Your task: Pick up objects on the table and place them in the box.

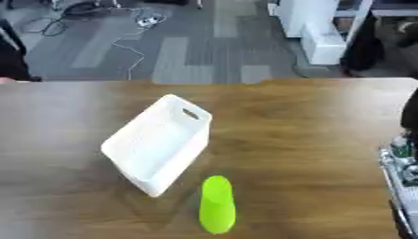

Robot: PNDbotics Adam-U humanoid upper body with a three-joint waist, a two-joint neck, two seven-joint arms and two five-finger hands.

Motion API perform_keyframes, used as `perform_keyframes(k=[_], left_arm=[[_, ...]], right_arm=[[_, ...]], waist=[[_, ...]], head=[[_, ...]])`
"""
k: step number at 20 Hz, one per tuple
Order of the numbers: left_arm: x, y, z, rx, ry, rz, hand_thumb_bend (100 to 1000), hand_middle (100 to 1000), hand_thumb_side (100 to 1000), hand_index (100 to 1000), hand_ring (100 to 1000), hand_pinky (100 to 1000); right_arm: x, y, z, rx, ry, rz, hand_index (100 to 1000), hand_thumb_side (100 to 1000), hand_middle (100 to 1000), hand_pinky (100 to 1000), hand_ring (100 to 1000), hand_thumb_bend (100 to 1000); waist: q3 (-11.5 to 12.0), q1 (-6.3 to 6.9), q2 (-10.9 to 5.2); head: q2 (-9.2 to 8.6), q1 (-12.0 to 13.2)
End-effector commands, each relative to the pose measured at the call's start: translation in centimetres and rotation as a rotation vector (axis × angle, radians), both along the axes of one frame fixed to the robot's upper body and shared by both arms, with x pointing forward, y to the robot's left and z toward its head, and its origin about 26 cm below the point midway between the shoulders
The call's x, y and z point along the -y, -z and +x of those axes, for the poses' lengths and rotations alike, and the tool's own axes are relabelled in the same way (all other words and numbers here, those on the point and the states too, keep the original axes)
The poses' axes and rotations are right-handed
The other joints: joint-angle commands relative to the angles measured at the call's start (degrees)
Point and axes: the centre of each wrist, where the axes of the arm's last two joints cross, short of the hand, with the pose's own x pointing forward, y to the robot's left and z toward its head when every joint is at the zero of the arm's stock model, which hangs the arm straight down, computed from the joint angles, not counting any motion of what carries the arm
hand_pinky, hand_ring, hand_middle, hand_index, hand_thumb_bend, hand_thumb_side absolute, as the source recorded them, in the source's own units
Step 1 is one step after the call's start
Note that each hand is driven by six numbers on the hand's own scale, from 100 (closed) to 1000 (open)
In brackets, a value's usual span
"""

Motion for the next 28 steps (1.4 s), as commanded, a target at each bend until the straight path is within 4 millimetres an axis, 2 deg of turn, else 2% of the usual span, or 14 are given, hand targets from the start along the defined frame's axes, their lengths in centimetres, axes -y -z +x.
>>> perform_keyframes(k=[1, 4, 12, 14, 15, 16, 19, 20, 21, 22, 23, 28], left_arm=[[-0.4, -1.2, 0.0, 0.09, 0.02, -0.018, 723, 721, 1000, 732, 625, 609], [-0.4, -1.1, -0.1, 0.085, 0.016, -0.017, 722, 721, 1000, 732, 624, 608], [-0.5, -1.1, -0.1, 0.086, 0.016, -0.012, 722, 721, 1000, 732, 624, 608], [-0.4, -1.2, -0.1, 0.087, 0.018, -0.011, 723, 721, 1000, 732, 624, 608], [-0.4, -1.2, -0.1, 0.087, 0.019, -0.011, 724, 721, 1000, 732, 624, 608], [-0.4, -1.2, -0.1, 0.088, 0.02, -0.009, 723, 721, 1000, 732, 624, 609], [-0.5, -1.3, 0.0, 0.088, 0.021, -0.006, 724, 721, 1000, 732, 624, 608], [-0.5, -1.3, 0.0, 0.087, 0.021, -0.006, 723, 721, 1000, 732, 624, 608], [-0.5, -1.3, 0.0, 0.087, 0.021, -0.005, 724, 721, 1000, 732, 624, 608], [-0.5, -1.3, 0.0, 0.087, 0.021, -0.005, 723, 721, 1000, 732, 624, 608], [-0.5, -1.3, -0.1, 0.087, 0.021, -0.004, 723, 721, 1000, 732, 624, 608], [-0.5, -1.4, -0.1, 0.085, 0.021, 0.002, 723, 721, 1000, 732, 624, 608]], right_arm=[[0.6, -0.4, -0.3, -0.034, 0.032, -0.042, 568, 1000, 555, 392, 528, 396], [1.4, 0.0, -0.6, -0.13, 0.083, -0.13, 570, 1000, 556, 381, 530, 363], [3.1, 0.4, -1.2, -0.25, 0.158, -0.389, 591, 1000, 574, 404, 561, 263], [3.6, 0.3, -1.4, -0.27, 0.171, -0.48, 597, 1000, 578, 413, 569, 232], [3.8, 0.3, -1.4, -0.276, 0.174, -0.513, 597, 1000, 578, 413, 569, 248], [4.1, 0.3, -1.5, -0.282, 0.178, -0.56, 601, 1000, 579, 421, 573, 198], [4.8, 0.1, -1.7, -0.294, 0.185, -0.699, 609, 1000, 581, 433, 579, 156], [5.0, 0.0, -1.8, -0.295, 0.185, -0.734, 611, 1000, 581, 436, 581, 147], [5.1, -0.1, -1.8, -0.296, 0.184, -0.759, 609, 1000, 578, 433, 579, 181], [5.2, -0.2, -1.9, -0.297, 0.184, -0.781, 618, 1000, 584, 447, 586, 121], [5.4, -0.2, -1.9, -0.299, 0.186, -0.815, 620, 1000, 584, 448, 588, 109], [5.9, -0.4, -2.2, -0.321, 0.182, -0.969, 631, 1000, 588, 451, 597, 100]], waist=[[0.15, -0.06, -0.71], [0.33, -0.21, -0.75], [0.73, -0.49, -0.68], [0.87, -0.62, -0.71], [0.91, -0.64, -0.72], [0.94, -0.74, -0.74], [0.98, -0.94, -0.8], [0.98, -0.97, -0.81], [0.98, -0.99, -0.82], [0.97, -1.03, -0.83], [0.95, -1.09, -0.85], [0.93, -1.37, -0.93]], head=[[-0.22, 0.91], [0.3, 0.94], [1.21, 0.72], [1.43, 0.71], [1.5, 0.72], [1.64, 0.75], [1.92, 0.82], [1.96, 0.83], [1.98, 0.85], [2.01, 0.87], [2.08, 0.91], [2.04, 0.9]])
